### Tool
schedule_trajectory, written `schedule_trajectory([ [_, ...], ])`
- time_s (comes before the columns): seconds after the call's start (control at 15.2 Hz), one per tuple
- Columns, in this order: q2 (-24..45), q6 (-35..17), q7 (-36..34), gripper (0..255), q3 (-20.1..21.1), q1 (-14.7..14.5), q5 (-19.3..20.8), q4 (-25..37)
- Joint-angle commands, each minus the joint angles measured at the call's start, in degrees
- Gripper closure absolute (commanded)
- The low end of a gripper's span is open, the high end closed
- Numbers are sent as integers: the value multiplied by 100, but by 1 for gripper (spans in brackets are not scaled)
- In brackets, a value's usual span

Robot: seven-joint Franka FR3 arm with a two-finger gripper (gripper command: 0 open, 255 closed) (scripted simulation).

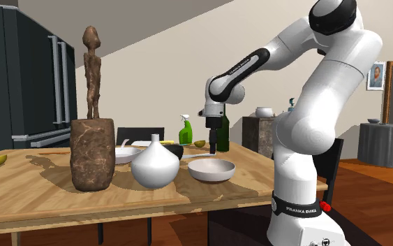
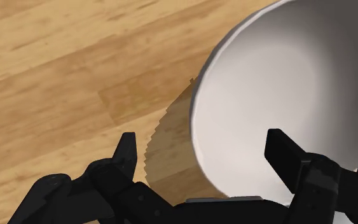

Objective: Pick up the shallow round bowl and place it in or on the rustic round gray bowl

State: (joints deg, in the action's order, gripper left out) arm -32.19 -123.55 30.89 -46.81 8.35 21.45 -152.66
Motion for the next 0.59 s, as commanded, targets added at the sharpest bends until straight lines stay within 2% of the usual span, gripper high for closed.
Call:
schedule_trajectory([
  [0.0, 154, -231, 33, 0, -114, -62, -3, -74],
  [0.2, 315, -494, 62, 0, -233, -125, -6, -181],
  [0.53, 315, -494, 62, 0, -233, -125, -6, -181],
])
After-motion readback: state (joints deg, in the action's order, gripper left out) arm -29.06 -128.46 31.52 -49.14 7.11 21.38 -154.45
